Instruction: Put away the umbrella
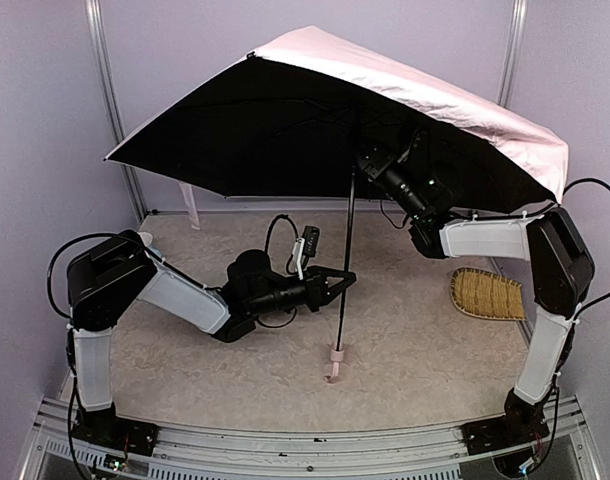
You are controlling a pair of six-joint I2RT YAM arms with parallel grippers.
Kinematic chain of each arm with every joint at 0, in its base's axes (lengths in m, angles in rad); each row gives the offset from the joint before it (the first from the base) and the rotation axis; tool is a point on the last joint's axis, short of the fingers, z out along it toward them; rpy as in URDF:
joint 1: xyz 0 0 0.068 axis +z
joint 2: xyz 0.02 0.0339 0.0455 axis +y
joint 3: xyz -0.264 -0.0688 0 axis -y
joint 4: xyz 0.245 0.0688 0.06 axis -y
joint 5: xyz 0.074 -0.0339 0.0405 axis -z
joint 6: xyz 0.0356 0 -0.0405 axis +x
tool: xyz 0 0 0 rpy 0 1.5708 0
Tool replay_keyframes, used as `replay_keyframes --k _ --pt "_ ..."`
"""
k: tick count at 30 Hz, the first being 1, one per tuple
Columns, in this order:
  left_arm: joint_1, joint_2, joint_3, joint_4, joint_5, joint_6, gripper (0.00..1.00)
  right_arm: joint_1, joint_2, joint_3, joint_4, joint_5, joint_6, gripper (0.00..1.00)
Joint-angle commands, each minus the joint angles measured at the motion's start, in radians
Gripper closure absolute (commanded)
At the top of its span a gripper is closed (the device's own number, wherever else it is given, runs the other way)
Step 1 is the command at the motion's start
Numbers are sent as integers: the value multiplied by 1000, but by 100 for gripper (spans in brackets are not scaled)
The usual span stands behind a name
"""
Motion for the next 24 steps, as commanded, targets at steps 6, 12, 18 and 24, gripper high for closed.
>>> replay_keyframes --k 6,12,18,24 --pt "-1 -3 20 70 12 52 100 -13 -24 -12 36 6 -18 64" --pt "-2 -1 26 69 17 53 100 -17 -26 1 35 1 -36 64" --pt "-2 0 27 67 19 55 100 -22 -21 7 38 -9 -32 71" --pt "-2 -1 24 71 20 54 100 -27 -23 19 32 -16 -41 72"
